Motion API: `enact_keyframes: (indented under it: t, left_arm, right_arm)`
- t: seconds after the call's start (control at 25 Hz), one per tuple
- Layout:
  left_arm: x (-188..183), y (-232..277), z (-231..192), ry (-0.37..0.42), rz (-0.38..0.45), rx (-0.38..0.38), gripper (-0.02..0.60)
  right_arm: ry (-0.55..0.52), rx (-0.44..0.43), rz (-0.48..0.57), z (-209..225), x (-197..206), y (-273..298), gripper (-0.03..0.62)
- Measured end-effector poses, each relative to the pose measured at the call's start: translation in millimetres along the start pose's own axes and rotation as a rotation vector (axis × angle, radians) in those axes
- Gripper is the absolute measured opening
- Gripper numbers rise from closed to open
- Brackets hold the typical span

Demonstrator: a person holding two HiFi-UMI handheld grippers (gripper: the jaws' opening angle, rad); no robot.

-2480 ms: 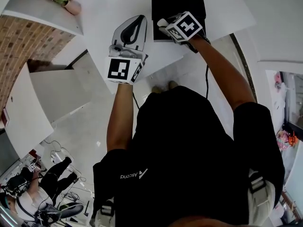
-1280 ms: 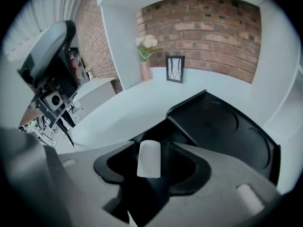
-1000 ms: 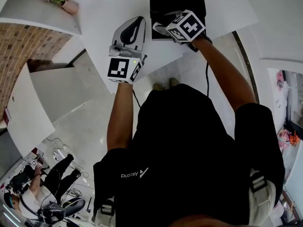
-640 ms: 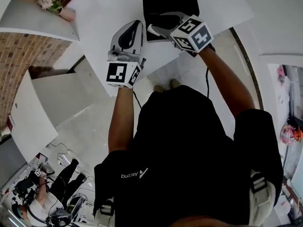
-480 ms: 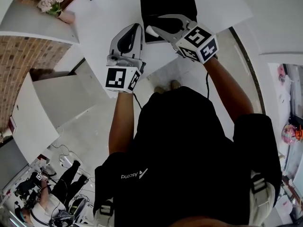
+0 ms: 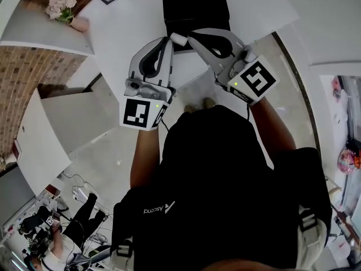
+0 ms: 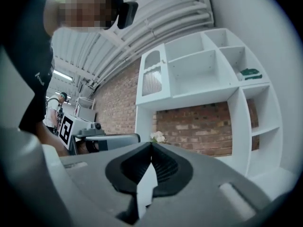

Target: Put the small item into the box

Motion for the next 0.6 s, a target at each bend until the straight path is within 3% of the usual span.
enact_keyframes:
  t: [0.24, 0.6]
  left_arm:
    - [-11.3, -2.2, 15.2, 0.015, 0.019, 0.016, -0.002]
    - [-16.3, -9.3, 22.2, 0.029, 0.019, -0.020, -0.002]
  right_arm:
    - [0.000, 0.007, 0.109, -9.6, -14.9, -22.1, 0.002]
    - [-0.018, 0.028, 0.147, -6.1, -12.1, -37.0, 0.000]
Point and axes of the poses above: the fingertips, and each gripper's own axes: y forward along the fingers, z to its right, x out of its underside, the point moved 10 cm from there along -y, backward along the fingers, and after that the axes turned 3 degrees about -z, right-handed, at the moved point
